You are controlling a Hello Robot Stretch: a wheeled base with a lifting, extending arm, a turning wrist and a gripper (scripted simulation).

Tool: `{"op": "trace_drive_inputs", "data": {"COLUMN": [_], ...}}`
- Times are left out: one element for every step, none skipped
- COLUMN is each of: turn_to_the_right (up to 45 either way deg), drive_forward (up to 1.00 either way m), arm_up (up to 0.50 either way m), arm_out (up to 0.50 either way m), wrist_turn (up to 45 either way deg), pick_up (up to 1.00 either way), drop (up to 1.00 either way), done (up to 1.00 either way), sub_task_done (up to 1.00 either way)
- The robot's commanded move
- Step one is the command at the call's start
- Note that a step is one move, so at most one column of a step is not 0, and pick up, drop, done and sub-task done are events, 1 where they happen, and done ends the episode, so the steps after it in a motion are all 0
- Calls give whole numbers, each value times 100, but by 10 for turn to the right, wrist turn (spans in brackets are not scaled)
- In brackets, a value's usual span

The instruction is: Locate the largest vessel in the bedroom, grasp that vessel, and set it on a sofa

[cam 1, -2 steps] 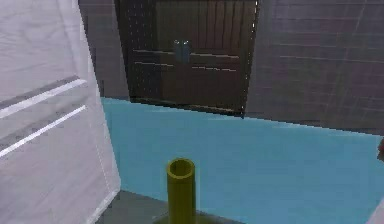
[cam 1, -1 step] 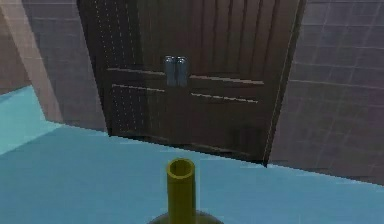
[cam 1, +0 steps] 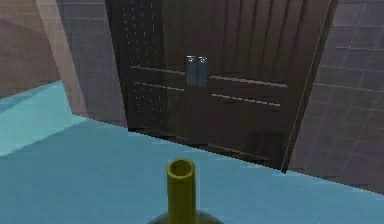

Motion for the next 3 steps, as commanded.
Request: {"op": "trace_drive_inputs", "data": {"turn_to_the_right": [0, -210, 0], "drive_forward": [35, 0, 50], "arm_up": [0, 0, 0], "arm_out": [0, 0, 0], "wrist_turn": [0, 0, 0], "pick_up": [0, 0, 0], "drop": [0, 0, 0], "done": [0, 0, 0], "sub_task_done": [0, 0, 0]}}
